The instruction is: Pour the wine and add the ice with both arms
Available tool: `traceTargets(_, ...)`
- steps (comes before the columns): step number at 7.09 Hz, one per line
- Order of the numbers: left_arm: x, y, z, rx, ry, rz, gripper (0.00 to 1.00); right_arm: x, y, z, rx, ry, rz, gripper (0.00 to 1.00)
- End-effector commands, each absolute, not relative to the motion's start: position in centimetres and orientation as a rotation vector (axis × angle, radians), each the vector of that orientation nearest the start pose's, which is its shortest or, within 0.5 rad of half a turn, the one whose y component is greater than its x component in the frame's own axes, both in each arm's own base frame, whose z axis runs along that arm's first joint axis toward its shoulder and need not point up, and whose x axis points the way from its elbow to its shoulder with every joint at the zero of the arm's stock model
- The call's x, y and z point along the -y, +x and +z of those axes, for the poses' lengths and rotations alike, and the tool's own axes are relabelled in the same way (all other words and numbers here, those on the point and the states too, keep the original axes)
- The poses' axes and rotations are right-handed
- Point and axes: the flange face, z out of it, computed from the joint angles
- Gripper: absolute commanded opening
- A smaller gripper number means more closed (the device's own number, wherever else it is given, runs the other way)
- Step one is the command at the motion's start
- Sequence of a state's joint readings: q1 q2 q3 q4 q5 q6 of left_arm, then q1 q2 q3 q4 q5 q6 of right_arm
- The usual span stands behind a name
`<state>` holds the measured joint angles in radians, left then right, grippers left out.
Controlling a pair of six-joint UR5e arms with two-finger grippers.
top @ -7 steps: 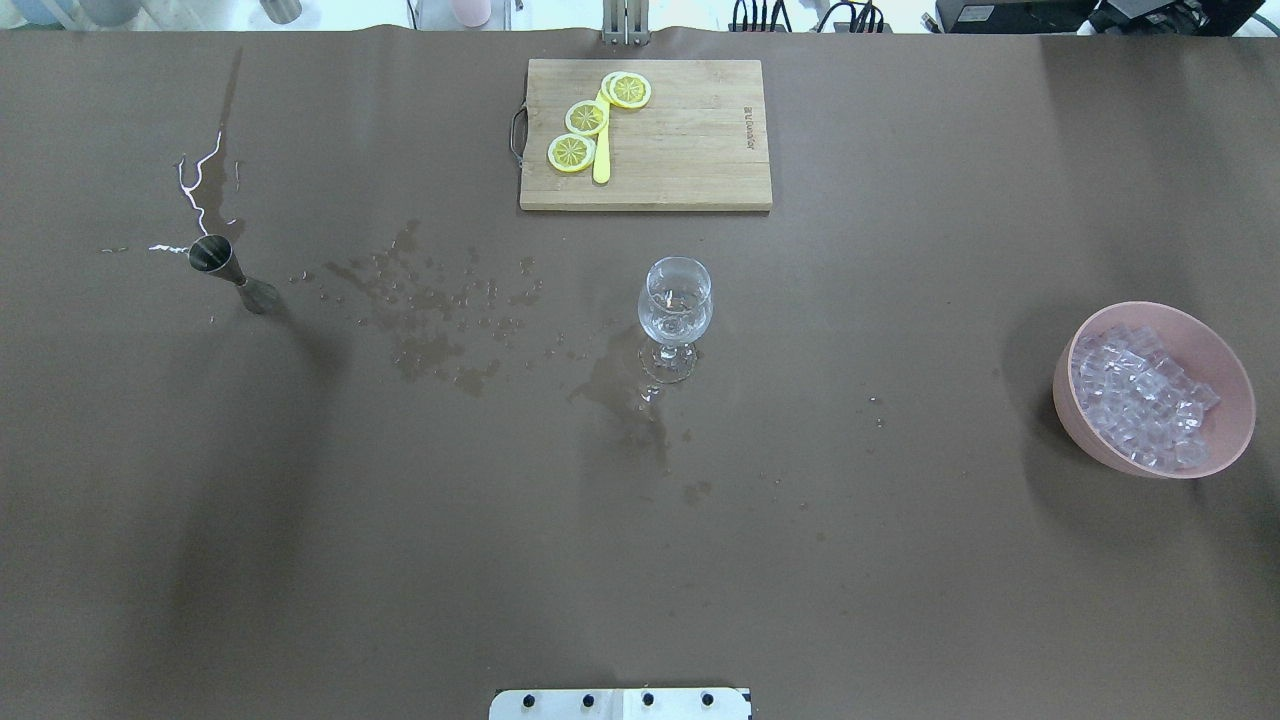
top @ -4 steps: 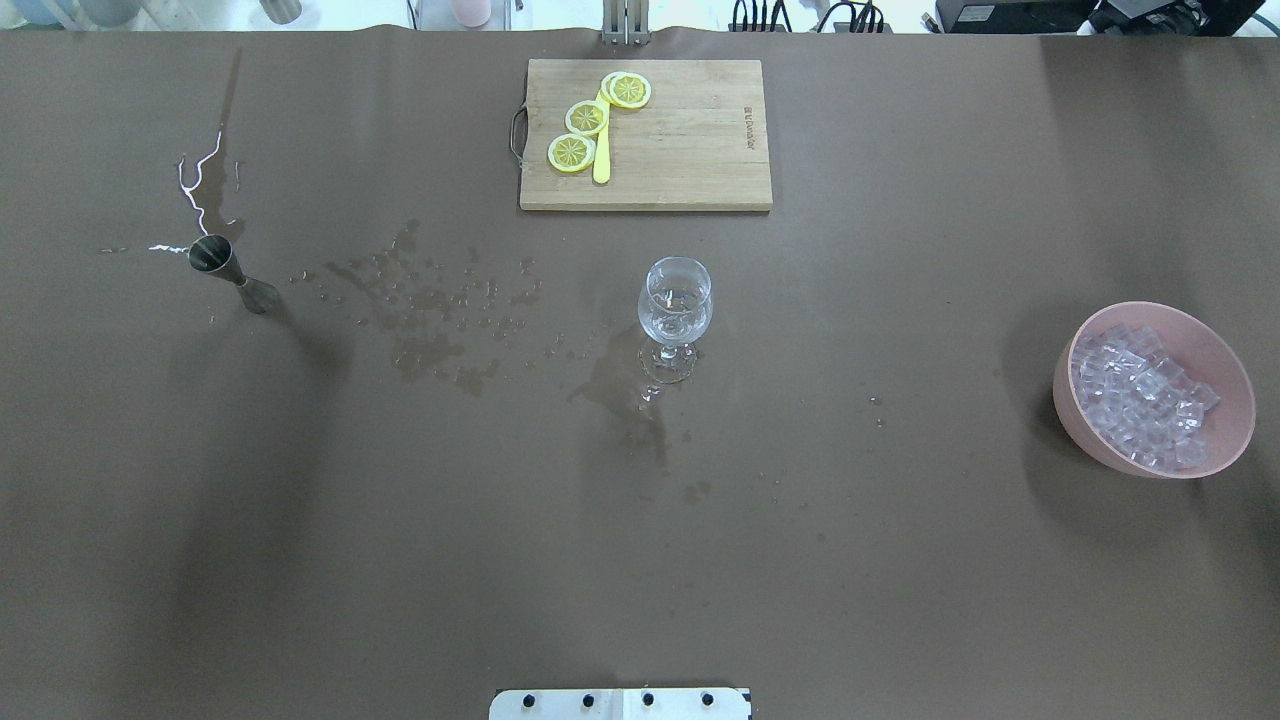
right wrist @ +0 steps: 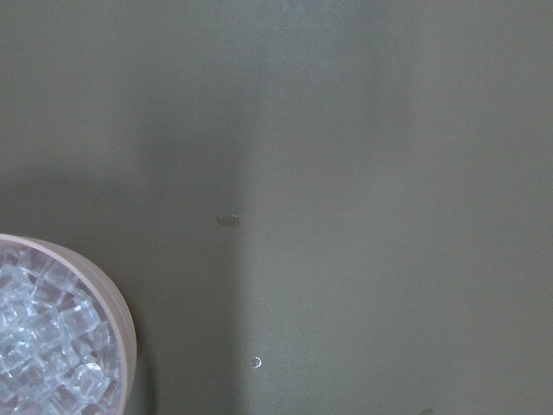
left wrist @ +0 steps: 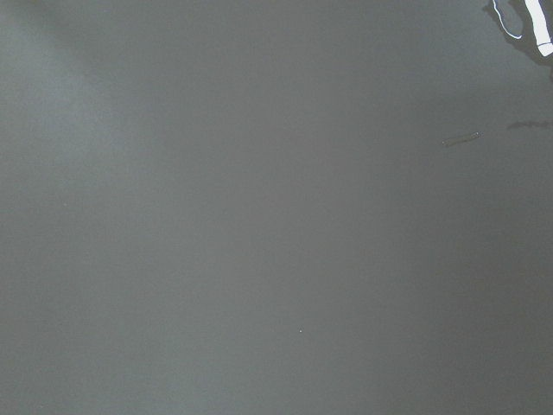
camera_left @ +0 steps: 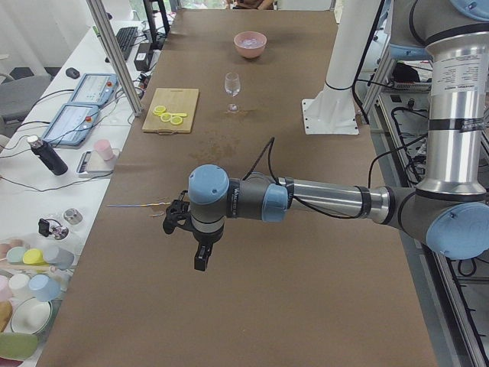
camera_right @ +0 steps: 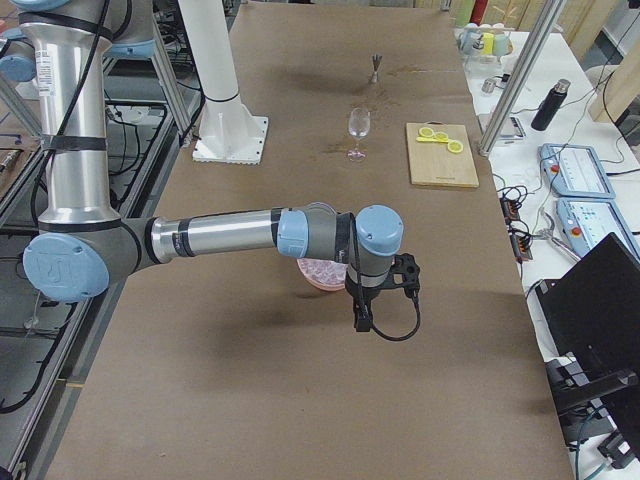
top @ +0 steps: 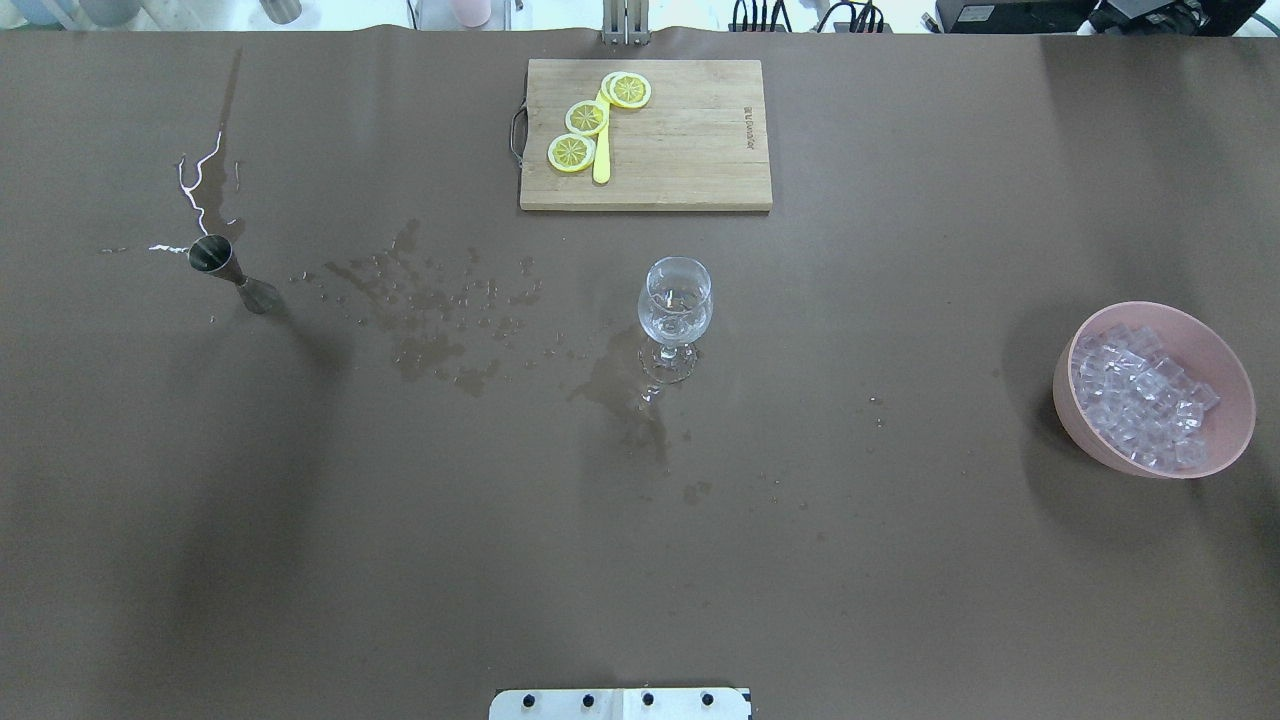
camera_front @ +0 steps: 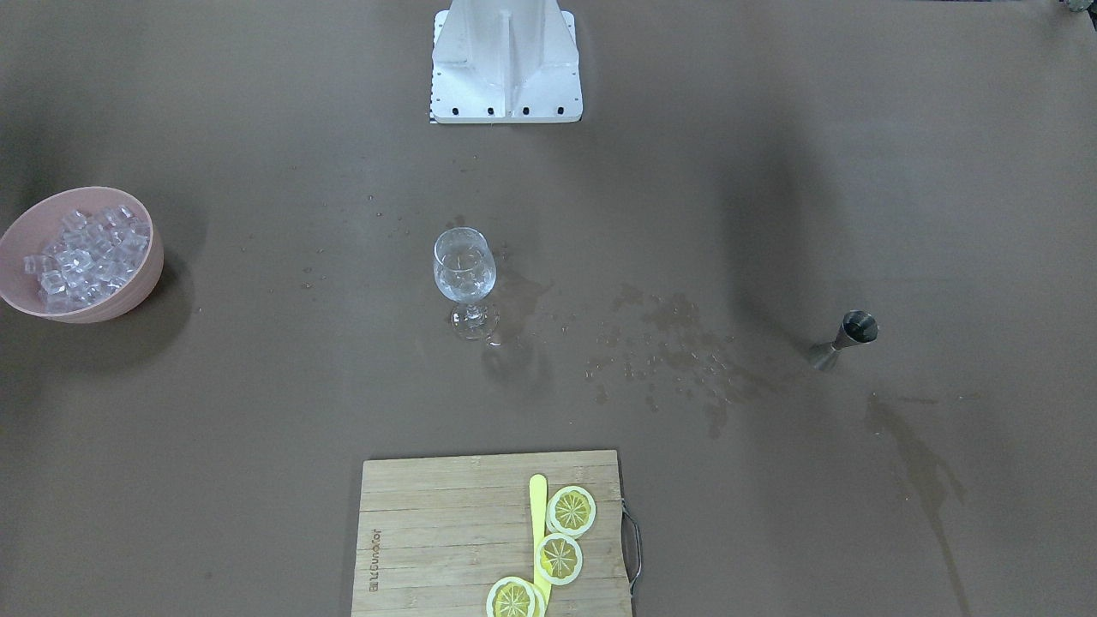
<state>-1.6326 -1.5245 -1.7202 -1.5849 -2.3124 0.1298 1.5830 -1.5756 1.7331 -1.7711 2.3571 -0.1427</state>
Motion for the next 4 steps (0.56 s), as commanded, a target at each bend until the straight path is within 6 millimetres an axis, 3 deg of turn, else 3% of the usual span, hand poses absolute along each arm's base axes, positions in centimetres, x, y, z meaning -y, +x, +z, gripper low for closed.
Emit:
traceTargets(1,47.2,-9.5,61.2,-0.727,0.178,0.111,0.99,48.0,6.9,60.1,0.788,0.019,-0.106,1.00)
traceTargets(4,48.8,-9.5,58.9,-0.730,0.227,0.139,0.99,48.1,6.9,60.3,0.787,0.018,-0.107,1.00)
